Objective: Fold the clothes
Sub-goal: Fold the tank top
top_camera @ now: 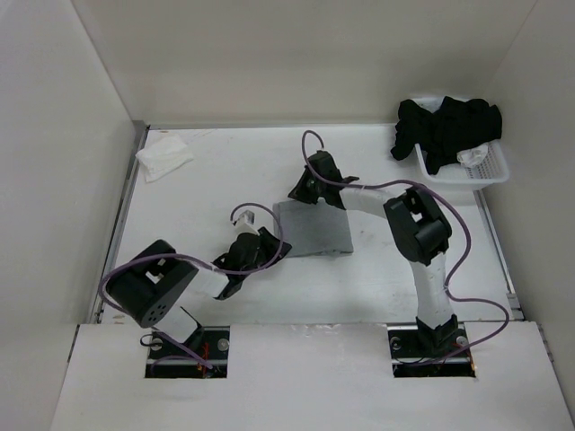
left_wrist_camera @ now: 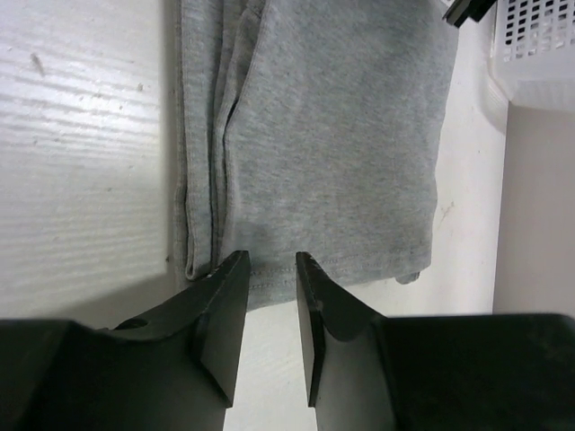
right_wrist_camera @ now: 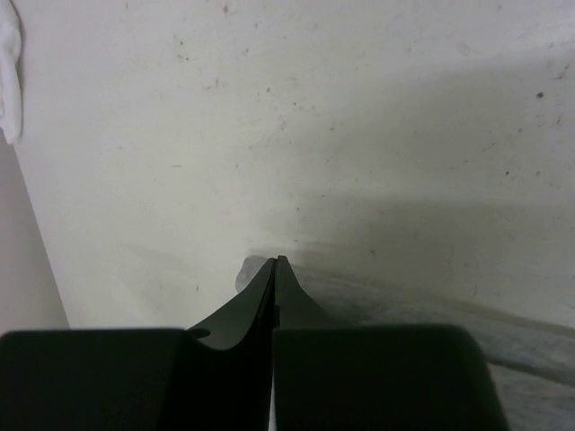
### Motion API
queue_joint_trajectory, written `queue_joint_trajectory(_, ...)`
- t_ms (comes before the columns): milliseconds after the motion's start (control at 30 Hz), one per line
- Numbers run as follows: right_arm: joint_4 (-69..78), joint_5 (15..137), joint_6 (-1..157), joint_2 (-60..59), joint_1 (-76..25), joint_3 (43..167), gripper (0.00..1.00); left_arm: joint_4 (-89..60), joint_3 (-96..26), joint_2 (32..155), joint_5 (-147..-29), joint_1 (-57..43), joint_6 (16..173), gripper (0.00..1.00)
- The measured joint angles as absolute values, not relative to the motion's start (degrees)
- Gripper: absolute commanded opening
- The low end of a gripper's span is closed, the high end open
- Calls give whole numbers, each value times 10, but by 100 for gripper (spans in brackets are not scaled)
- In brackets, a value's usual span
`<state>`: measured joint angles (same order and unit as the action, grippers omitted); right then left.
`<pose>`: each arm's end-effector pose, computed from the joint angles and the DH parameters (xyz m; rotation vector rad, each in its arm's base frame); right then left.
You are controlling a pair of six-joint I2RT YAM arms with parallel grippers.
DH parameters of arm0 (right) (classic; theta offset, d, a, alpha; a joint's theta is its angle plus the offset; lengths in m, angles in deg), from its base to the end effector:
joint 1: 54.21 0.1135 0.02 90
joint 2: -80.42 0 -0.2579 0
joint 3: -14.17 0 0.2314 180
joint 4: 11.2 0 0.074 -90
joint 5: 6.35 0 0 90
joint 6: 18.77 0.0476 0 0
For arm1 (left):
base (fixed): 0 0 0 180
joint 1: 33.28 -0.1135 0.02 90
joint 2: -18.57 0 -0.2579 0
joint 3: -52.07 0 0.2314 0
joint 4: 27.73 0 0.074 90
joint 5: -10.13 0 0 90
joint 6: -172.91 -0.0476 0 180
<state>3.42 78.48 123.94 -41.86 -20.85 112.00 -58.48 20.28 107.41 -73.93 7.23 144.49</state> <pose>0.3841 0.2580 0.1592 0.3541 2.3852 0.8631 0.1928 -0.1583 0.1234 -0.4679 2.1314 -0.9825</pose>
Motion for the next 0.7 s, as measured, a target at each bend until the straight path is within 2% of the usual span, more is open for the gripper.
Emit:
queue_joint_trajectory(100,31,785,1242,-417,-210,1122,5,-551,216,1024,-739,72,1442,31)
queue_joint_trajectory(233,18,785,1236,-374,-210,1092,15,-491,219,906,-730,70,1422,38)
queue_joint_trajectory(400,-18,794,1191,-192,-210,974,30,-409,207,771,-694,52,1366,48)
queue_joint_trajectory(567,-95,834,1133,16,-210,816,40,-311,205,699,-670,4,1312,54)
queue_joint_trajectory(700,-116,894,1107,111,-226,692,46,-241,205,661,-661,-38,1289,58)
